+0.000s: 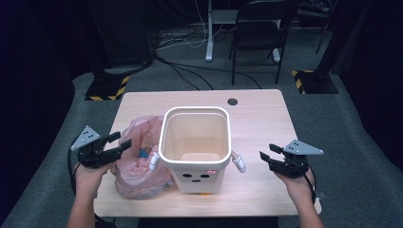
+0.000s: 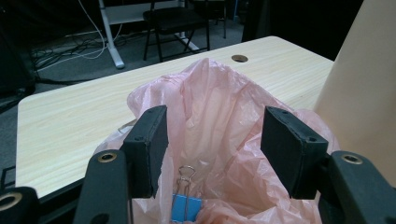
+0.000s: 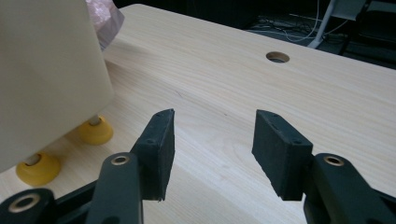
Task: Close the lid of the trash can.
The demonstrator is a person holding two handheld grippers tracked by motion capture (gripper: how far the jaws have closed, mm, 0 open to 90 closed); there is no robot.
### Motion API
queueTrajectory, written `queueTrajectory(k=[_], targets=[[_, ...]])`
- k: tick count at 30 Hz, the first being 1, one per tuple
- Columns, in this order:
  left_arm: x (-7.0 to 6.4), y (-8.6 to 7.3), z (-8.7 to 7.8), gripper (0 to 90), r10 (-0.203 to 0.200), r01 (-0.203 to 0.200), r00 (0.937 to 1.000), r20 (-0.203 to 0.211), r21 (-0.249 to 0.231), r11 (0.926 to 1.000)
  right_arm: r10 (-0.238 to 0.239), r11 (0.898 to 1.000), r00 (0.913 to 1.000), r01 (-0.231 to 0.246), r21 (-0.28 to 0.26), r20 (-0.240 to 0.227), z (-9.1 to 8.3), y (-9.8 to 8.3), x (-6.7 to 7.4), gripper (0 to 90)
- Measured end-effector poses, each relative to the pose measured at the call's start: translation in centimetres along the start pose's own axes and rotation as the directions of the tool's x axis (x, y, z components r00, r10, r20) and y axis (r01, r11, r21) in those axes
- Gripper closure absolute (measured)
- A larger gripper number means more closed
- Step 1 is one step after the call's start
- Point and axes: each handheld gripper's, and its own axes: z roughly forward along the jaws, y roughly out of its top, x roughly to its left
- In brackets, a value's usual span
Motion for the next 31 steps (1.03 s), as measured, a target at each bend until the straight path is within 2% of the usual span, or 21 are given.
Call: queueTrajectory(k=[5,14,19,24,27,31], targets=[[0.0,-0.1,0.2,41.1,0.002,-0.002,1.0,0.001,0.007,1.0,0.01,1.0,0.9995,-0.01,0.021,0.028,0.4,-1.0,-0.7,47.5],[0.1,-0.3,0.5,41.0,0.003,-0.003,1.0,0.0,0.021,0.9998,0.053,0.997,0.9963,-0.057,0.059,0.067,0.8,-2.8,-2.2,47.3],[0.0,-0.2,0.9,41.0,0.009,-0.009,0.9999,0.006,0.026,0.9996,0.084,0.993,0.9938,-0.09,0.082,0.074,1.1,-3.7,-2.9,47.2],[-0.2,-0.2,1.3,40.9,0.014,-0.015,0.9998,0.014,0.034,0.9993,0.094,0.988,0.9922,-0.103,0.113,0.081,1.4,-4.5,-3.3,47.0],[-0.2,-0.1,1.4,40.8,0.016,-0.016,0.9997,0.018,0.033,0.9993,0.105,0.987,0.9906,-0.115,0.116,0.088,1.5,-4.7,-3.4,44.0],[-0.1,0.0,1.6,40.5,0.011,-0.011,0.9998,0.018,0.029,0.9995,0.116,0.987,0.9848,-0.129,0.095,0.129,1.2,-5.0,-3.8,37.5]])
